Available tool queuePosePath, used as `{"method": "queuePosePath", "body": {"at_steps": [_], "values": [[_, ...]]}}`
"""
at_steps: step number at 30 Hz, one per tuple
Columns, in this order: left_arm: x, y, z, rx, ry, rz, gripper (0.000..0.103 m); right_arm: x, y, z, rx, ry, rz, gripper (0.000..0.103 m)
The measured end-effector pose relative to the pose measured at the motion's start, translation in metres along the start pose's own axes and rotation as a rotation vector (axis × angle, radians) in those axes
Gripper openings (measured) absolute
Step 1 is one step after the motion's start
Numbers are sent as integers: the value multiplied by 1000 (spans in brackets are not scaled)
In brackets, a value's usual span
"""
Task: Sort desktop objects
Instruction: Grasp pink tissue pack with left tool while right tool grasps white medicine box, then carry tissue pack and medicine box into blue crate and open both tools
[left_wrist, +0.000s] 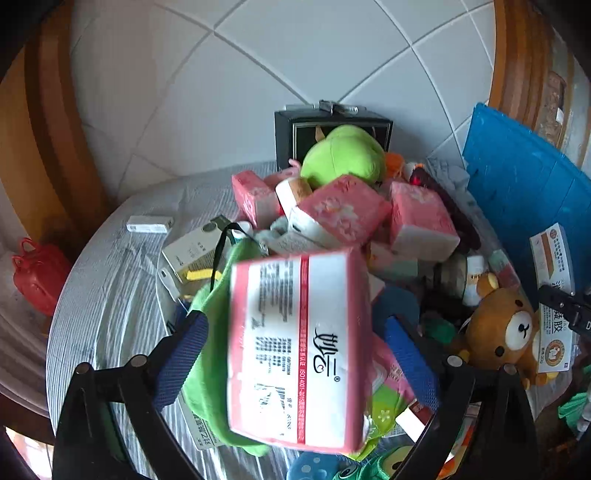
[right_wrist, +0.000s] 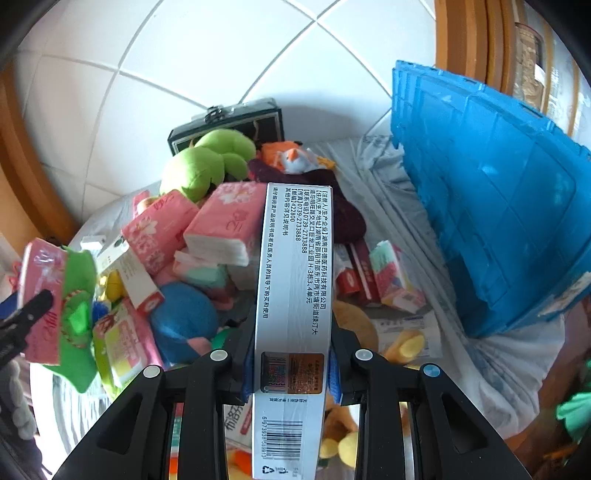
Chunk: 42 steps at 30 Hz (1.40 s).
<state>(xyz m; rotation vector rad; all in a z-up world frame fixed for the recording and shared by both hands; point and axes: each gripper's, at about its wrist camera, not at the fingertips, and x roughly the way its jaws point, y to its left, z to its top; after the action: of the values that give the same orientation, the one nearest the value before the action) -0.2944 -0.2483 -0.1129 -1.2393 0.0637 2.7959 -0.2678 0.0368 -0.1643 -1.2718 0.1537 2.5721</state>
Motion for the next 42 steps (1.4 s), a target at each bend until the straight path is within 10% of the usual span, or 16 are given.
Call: {"method": "queuePosePath", "body": {"at_steps": [13,17,25,35,42], "values": [[12,-44,-43,40,140,-54,98,18,-7,-26,-26,90,-10,30],[28,-56,-49,106,144,79,98,21,-13,-29,-19,105,-13,30],[50,35,-40,-102,187,65,101,20,-17,-35,-32,119,-20,30],[59,26,-48,-26,241,96,101,26,-16,-33,-4,130,-5,30],[24,36,-40,-50,140,46,75,14,-12,-27,-11,76,3,30]]}}
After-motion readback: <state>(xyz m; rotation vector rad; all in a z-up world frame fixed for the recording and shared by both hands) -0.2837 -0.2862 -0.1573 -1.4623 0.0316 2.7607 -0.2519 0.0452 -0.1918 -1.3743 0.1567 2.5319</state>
